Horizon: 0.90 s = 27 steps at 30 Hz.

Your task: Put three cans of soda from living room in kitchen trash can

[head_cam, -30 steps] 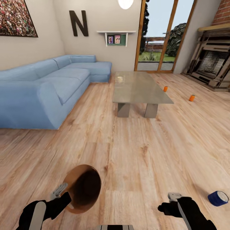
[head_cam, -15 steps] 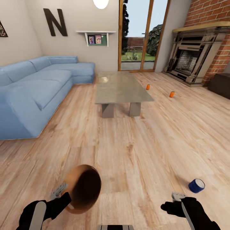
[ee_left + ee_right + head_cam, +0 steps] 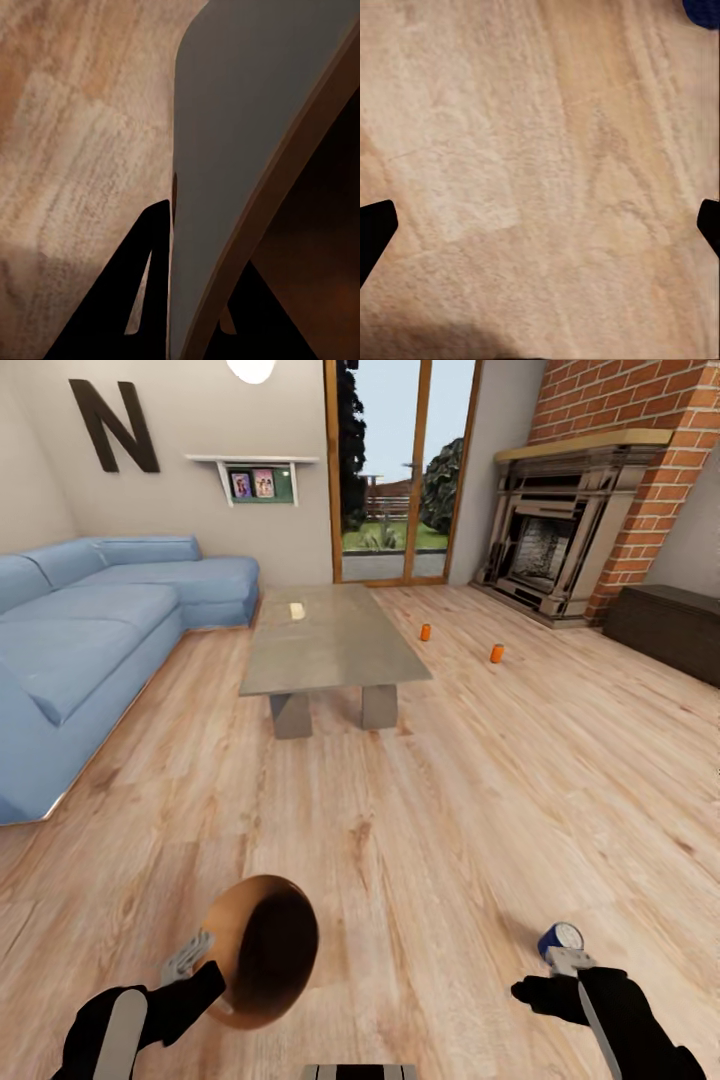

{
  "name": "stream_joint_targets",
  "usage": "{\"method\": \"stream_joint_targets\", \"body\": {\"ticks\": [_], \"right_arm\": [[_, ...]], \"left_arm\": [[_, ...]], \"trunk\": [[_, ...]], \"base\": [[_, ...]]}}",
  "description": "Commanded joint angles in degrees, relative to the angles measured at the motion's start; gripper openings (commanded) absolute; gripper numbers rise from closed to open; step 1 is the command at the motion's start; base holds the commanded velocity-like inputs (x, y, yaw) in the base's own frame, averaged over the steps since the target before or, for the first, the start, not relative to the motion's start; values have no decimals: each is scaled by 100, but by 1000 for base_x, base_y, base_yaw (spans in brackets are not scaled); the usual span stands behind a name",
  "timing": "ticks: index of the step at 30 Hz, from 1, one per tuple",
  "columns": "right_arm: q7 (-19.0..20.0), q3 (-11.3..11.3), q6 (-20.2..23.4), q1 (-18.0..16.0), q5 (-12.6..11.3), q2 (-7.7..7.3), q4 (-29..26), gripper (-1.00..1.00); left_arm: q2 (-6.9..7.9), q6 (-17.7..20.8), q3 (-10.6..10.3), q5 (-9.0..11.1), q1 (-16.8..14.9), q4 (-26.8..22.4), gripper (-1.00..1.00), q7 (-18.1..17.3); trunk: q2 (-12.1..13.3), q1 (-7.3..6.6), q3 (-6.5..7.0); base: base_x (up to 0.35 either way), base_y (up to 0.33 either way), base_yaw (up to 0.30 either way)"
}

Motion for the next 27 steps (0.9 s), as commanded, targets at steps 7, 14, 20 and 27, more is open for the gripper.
{"method": "stream_joint_targets", "body": {"ticks": [7, 14, 20, 27], "right_arm": [[112, -521, -6, 656, -20, -207, -1257, 100], [94, -584, -15, 695, 1, -219, -1314, 100], [79, -594, -19, 698, 1, -221, -1302, 100], [62, -599, -111, 693, 31, -229, -946, 100]], "left_arm": [[1, -14, -8, 131, -2, -7, -100, 25], [1, -14, -15, 131, -2, -1, -100, 36], [1, -14, -16, 130, -2, 0, -100, 41], [1, -14, -17, 129, -2, 0, -100, 43]], "trunk": [[0, 0, 0], [0, 0, 0], [0, 0, 0], [0, 0, 0]], "base": [[51, -71, -4], [197, -200, 0], [239, -244, 0], [247, -250, 0]]}}
